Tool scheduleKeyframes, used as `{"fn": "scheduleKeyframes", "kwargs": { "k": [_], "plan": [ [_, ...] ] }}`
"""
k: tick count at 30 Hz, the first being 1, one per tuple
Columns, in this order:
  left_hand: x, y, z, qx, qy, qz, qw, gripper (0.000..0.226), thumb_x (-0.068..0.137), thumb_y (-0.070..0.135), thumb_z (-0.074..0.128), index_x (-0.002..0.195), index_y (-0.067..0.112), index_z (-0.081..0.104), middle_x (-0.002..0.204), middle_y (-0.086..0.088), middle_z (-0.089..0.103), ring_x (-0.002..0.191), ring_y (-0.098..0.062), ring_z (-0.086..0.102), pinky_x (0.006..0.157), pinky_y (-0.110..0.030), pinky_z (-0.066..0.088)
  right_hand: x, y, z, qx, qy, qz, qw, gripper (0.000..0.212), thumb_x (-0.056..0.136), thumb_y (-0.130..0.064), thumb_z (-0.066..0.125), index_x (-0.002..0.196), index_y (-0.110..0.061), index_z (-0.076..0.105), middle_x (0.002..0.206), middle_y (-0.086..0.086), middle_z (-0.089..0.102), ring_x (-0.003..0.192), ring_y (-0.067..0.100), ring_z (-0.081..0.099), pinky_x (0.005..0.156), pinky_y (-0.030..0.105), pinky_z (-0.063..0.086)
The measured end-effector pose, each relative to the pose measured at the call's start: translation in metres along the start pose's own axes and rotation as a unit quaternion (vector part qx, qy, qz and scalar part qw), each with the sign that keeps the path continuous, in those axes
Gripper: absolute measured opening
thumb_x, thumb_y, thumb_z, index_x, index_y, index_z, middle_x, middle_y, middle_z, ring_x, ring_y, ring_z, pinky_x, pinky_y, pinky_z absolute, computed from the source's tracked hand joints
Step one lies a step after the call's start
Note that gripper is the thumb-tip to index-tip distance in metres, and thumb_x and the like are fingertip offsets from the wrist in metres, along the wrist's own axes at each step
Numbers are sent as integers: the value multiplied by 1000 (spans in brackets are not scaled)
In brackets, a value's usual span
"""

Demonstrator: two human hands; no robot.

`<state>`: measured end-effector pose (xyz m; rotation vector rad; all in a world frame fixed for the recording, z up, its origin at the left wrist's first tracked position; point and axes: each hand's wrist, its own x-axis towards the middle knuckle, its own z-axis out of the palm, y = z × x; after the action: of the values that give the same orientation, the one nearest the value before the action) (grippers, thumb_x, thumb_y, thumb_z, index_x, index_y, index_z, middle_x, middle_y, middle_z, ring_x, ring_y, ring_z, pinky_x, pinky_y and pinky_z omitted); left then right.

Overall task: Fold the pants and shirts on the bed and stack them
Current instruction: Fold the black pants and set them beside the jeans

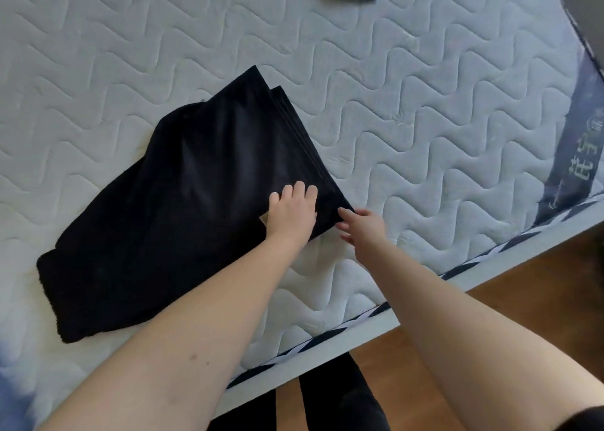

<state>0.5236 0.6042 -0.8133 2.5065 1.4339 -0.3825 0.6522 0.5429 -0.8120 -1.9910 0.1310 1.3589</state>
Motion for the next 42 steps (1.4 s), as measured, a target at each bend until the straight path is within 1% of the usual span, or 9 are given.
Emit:
{"fn": "scheduleKeyframes", "kwargs": {
  "k": [4, 9, 17, 21, 24, 27, 29, 37, 42],
  "plan": [
    [9, 9, -10, 4, 6, -14, 1000, 21, 91, 20, 55, 112, 17, 55, 108, -2, 58, 98, -24, 56, 75, -36, 39, 5, 4, -13, -20, -6, -11, 1000, 13, 92, -14, 64, 103, -6, 62, 78, 10, 66, 57, 12, 62, 48, 22, 48],
    [-11, 21, -25, -5, 101, 65, 993, 16, 65, 16, 76, 78, 15, 66, 72, -1, 61, 61, -21, 59, 45, -30, 45, 7, 7, -17, 27, -25, -8, 999, 4, 95, -9, 59, 95, -10, 63, 82, 11, 66, 54, 11, 61, 52, 22, 52],
    [-35, 38, -4, 4, 78, 125, 989, 20, 64, 18, 81, 77, 20, 66, 71, 1, 59, 62, -17, 58, 45, -29, 43, 7, 5, -27, 61, -67, -21, 996, 7, 96, -8, 58, 101, -11, 64, 84, 6, 67, 55, 8, 58, 58, 21, 54],
    [-34, 38, -1, -15, 68, 126, 990, 23, 63, 14, 81, 79, 19, 65, 74, 2, 59, 64, -18, 58, 46, -29, 43, 6, 6, -29, 49, -76, -51, 995, 11, 99, -23, 56, 102, -16, 65, 88, 3, 66, 63, 8, 61, 64, 23, 54],
    [-29, 39, 0, -56, 65, 112, 990, 21, 71, 12, 76, 90, 16, 67, 85, 1, 64, 75, -19, 62, 53, -30, 46, 5, 8, -28, 49, -76, -66, 994, 16, 98, -33, 58, 106, -21, 64, 96, 0, 66, 72, 10, 64, 67, 22, 55],
    [-19, 37, 7, -120, -34, 129, 984, 42, 97, 15, 49, 139, 13, 48, 132, -5, 54, 120, -22, 53, 92, -34, 45, 4, 9, -27, 52, -74, -64, 994, 15, 99, -34, 56, 107, -24, 63, 102, 1, 68, 78, 12, 65, 68, 23, 54],
    [-15, 31, 9, -152, -64, 156, 974, 47, 103, 17, 39, 149, 10, 33, 147, -7, 42, 134, -21, 42, 108, -31, 33, 5, 9, -25, 40, -62, -65, 995, 11, 100, -31, 55, 107, -25, 62, 104, 5, 68, 82, 15, 65, 69, 25, 53],
    [3, -13, -14, -289, 27, 156, 944, 32, 96, 3, 52, 127, 5, 61, 129, -9, 61, 120, -25, 57, 106, -34, 41, -2, 21, -15, -39, -42, -142, 988, 35, 86, -20, 73, 115, -29, 57, 104, -14, 64, 90, 3, 65, 83, 28, 53],
    [54, -49, -31, -252, 86, 29, 964, 44, 96, 12, 53, 140, 11, 48, 145, -8, 45, 134, -23, 41, 111, -39, 35, -8, 21, -9, -106, -2, -179, 978, 34, 86, -12, 68, 107, -35, 54, 108, -11, 60, 70, -2, 59, 65, 11, 46]
  ]
}}
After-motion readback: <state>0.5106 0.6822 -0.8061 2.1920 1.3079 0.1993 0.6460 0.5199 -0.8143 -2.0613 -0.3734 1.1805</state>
